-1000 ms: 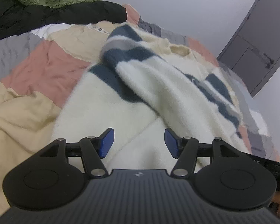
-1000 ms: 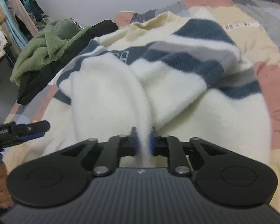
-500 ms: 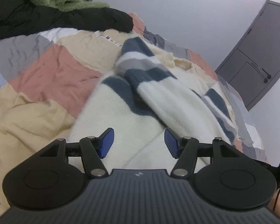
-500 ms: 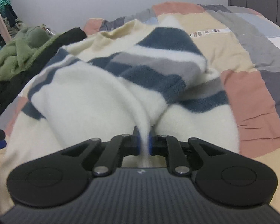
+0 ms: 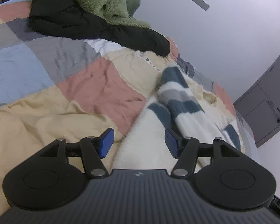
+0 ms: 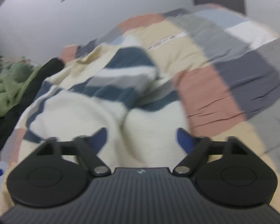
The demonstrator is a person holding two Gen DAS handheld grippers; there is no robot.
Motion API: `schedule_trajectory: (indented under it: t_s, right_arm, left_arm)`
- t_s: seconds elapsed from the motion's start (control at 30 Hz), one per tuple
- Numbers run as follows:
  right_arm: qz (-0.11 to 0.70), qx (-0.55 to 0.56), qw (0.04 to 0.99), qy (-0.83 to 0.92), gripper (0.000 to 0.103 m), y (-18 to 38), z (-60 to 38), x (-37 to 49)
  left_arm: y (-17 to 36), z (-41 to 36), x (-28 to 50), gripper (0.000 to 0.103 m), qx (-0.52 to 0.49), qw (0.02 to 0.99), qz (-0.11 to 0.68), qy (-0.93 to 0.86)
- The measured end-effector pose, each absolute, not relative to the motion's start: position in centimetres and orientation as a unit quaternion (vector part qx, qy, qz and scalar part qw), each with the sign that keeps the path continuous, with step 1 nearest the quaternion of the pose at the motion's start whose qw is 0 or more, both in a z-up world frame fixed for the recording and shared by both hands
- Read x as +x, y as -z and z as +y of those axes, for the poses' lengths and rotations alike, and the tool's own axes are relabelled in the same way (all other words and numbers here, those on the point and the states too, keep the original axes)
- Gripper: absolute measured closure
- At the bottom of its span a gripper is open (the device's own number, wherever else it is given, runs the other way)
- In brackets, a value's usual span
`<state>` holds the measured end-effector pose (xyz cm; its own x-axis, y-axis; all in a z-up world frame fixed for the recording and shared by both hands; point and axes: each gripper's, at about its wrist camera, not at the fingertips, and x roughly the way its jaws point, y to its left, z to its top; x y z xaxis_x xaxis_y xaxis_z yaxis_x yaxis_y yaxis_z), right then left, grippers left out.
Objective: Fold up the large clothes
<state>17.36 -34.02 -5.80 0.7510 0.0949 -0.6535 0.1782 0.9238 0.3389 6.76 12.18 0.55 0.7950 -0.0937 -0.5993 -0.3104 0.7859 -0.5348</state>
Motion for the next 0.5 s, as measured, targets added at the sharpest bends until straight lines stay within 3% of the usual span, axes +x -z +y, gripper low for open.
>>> schedule_trajectory:
  t_s: [0.1, 0.27, 0.4, 0.5]
  right_arm:
    - [0.368, 0.201, 0.906, 0.060, 0.017, 6.2, -35.2, 16.6]
    - [0.424, 0.313, 0.846, 0.074, 0.017, 9.2, -38.1, 16.7]
    - [0.464, 0.435, 0.771, 0.019, 0.015, 12.3, -38.9, 16.3]
    - [0.473, 0.457, 0.753, -0.019, 0.014, 12.7, -37.8, 15.8]
  left_arm:
    - [-0.6, 12.4, 6.3, 0.037, -0.319, 0.890, 0.317, -0.077]
    - [0.5, 12.3, 5.9, 0.037, -0.325, 0.875, 0.347, -0.088]
    - [1.7, 12.3, 5.5, 0.034, -0.341, 0.859, 0.371, -0.090]
    - [2.5, 13.0, 5.2, 0.033, -0.376, 0.839, 0.381, -0.096]
